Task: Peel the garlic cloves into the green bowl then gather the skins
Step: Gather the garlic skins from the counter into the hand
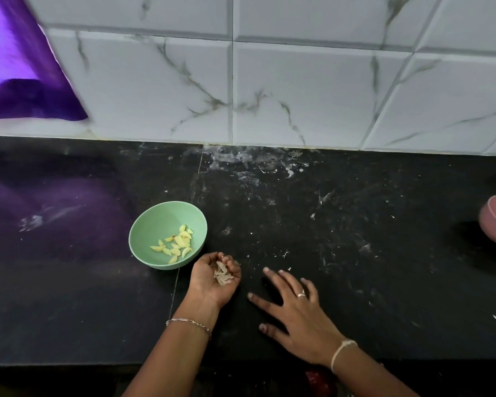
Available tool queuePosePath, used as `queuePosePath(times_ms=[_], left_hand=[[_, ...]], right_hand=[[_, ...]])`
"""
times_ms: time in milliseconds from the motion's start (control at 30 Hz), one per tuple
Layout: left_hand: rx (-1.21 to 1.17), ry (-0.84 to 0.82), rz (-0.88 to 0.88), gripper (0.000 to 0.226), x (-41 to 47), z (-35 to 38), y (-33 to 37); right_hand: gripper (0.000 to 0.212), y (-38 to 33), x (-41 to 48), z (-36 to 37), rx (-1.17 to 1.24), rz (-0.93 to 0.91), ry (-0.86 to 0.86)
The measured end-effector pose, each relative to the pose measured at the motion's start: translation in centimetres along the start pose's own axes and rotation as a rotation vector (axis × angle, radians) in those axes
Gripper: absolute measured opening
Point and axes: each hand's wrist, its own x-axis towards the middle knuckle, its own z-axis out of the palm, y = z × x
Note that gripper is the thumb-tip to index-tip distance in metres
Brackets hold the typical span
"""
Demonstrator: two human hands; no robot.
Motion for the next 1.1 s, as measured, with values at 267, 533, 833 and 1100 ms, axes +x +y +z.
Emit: queuePosePath(times_ms=[267, 533, 833, 1100], left_hand=[[0.054, -0.022, -0.011, 0.028, -0.4, -1.1, 0.8], [0.02, -0.01, -0.05, 0.036, -1.1, -2.4, 1.8], [0.005, 0.011, -0.03, 0.031, -1.8, -3.6, 2.4], [-0.006, 0.009, -0.007, 0.031, -2.6, -4.4, 2.6]], right_hand=[[0.06, 3.1, 2.8, 0.4, -0.002, 0.325, 0.067], [0.029, 3.3, 4.3, -0.5, -0.007, 0.386, 0.412], [0.02, 3.7, 6.4, -2.5, 0.108, 0.457, 0.418], [0.021, 3.2, 6.4, -3.3, 0.241, 0.422, 0.508]])
